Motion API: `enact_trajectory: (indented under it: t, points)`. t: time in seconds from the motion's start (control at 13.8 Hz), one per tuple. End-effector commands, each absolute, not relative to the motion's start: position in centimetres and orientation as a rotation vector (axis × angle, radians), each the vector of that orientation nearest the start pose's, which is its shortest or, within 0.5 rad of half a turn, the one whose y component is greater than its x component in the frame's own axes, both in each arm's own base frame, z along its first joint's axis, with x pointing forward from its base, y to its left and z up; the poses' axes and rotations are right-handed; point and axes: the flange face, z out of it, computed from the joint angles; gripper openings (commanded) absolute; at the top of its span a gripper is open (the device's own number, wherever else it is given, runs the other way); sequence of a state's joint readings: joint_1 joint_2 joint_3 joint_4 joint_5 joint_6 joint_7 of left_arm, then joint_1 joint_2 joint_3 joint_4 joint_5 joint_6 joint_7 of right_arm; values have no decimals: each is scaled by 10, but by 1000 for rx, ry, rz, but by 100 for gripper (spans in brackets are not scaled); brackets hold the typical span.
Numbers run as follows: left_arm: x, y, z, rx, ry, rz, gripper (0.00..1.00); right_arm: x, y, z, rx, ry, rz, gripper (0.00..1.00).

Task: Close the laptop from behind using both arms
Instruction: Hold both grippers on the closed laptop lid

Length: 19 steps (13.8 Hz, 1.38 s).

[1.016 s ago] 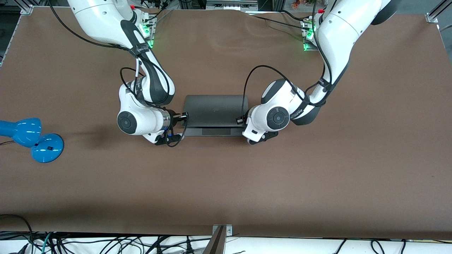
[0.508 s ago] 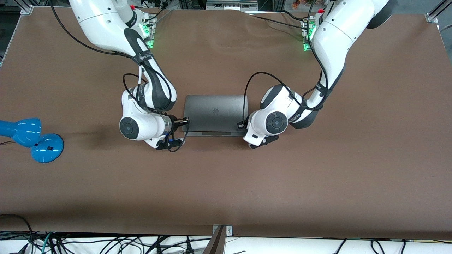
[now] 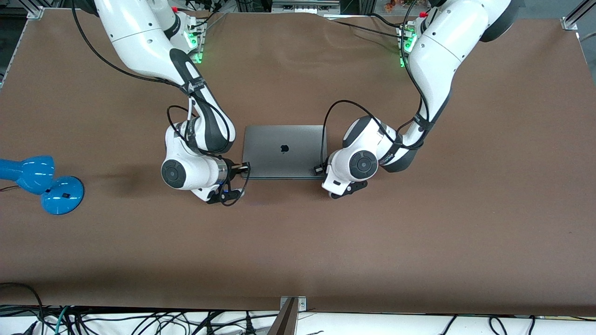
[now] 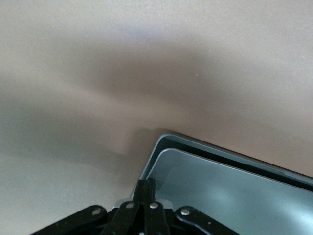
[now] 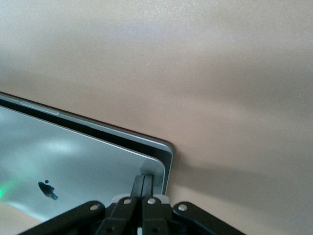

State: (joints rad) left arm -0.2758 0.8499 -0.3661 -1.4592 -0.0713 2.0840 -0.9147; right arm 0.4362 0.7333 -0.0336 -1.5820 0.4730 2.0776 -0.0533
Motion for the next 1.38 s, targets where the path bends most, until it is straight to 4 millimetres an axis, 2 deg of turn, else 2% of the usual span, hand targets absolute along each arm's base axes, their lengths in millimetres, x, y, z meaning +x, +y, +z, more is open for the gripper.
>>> enact_trajectory:
  t: [0.0,0.29,0.51,0.58,0.65,0.73,0.8,0.87,1.02,1.23,1.31]
  points:
    - [588,-392,184,-3137,-626,543,0,617,293,187,-2795,-277,379,2]
    - [591,-393,183,-3153,-637,519,0,617,294,177,-2801,-274,366,2]
    - [591,-392,180,-3150,-639,522,0,617,295,179,-2799,-271,363,3]
    - [591,-392,180,-3150,-639,522,0,617,297,181,-2798,-267,360,7]
    - [591,-392,180,-3149,-642,522,0,616,298,184,-2800,-269,359,31]
    - [589,-395,179,-3148,-634,524,0,617,298,189,-2799,-280,348,63]
    - [588,-394,177,-3142,-633,519,0,619,298,198,-2798,-290,329,85]
    - [585,-398,175,-3135,-621,511,0,622,298,210,-2794,-292,302,100]
    - [585,-397,175,-3133,-622,509,0,627,296,237,-2786,-292,249,100]
    - [586,-397,178,-3136,-620,501,0,634,281,283,-2774,-261,193,100]
    - [589,-395,183,-3141,-631,493,19,633,273,296,-2771,-250,202,100]
